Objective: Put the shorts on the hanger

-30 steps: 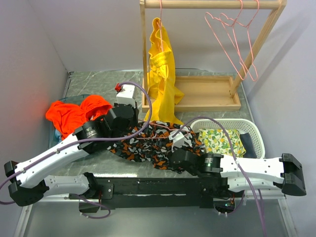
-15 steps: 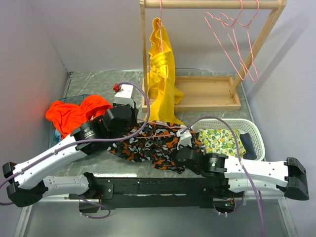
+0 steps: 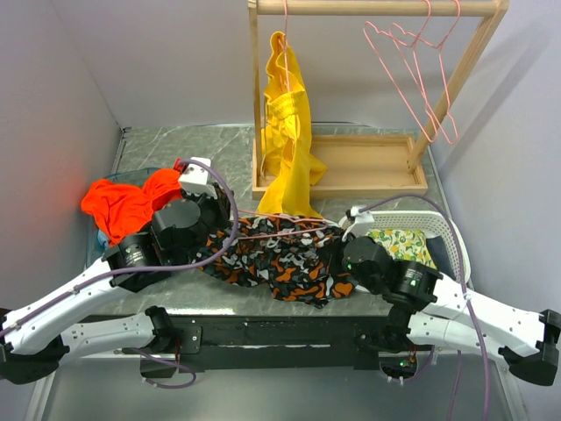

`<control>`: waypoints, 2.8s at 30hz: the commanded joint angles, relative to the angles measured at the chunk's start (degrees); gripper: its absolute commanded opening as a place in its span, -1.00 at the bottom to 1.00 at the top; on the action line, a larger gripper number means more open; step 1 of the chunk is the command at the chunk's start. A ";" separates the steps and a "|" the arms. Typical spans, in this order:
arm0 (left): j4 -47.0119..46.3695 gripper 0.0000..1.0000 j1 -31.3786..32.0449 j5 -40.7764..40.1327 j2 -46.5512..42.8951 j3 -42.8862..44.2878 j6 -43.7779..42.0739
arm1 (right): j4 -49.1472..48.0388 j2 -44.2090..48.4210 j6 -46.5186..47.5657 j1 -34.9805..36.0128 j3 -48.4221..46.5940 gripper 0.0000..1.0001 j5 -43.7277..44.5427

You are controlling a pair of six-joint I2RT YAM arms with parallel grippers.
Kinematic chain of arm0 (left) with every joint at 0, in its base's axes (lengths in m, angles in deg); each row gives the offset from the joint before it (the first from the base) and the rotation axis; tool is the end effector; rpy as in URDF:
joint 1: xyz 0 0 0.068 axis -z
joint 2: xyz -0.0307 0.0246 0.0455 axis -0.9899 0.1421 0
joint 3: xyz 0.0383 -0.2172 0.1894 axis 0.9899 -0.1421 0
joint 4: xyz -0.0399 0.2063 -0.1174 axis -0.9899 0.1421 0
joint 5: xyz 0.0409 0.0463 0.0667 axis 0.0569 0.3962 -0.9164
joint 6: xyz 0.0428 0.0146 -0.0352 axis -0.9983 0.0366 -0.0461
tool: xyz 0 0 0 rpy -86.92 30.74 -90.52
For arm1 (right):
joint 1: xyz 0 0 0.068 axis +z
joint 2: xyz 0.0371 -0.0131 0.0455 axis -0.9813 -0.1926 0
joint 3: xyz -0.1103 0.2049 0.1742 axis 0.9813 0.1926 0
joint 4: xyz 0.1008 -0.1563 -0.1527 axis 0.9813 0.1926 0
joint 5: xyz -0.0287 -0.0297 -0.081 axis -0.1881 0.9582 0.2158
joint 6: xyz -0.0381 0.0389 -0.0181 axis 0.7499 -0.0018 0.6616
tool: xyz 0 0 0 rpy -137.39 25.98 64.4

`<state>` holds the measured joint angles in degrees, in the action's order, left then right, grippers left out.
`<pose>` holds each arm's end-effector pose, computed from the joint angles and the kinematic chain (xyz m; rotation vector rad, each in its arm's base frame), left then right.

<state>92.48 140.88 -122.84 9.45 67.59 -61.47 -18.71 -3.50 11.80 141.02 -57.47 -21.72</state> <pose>0.1005 -0.1174 0.4217 0.0720 1.7328 -0.4315 0.0762 0.1066 0.2959 -0.1177 2.0956 0.6477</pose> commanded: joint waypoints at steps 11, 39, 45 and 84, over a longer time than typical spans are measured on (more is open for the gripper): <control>-12.04 -0.98 0.10 -3.08 -4.72 -6.20 -11.72 | 14.80 -0.96 1.11 -6.76 -15.31 -1.00 0.21; -20.92 -0.98 7.92 -8.89 3.80 0.30 -20.07 | 20.08 -18.86 9.11 -6.23 -49.40 -1.00 -14.55; -19.60 -0.98 10.12 -4.84 5.03 6.09 -19.10 | 21.05 -25.12 11.83 -6.49 -57.93 -1.00 -13.42; 2.90 -0.98 14.17 11.51 15.40 25.27 -19.72 | 21.49 -0.78 32.84 -6.06 -30.97 0.62 -26.60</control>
<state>100.92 154.80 -111.85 26.44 92.60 -81.44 3.02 -4.09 42.46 133.39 -89.38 -46.66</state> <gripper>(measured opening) 0.067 0.809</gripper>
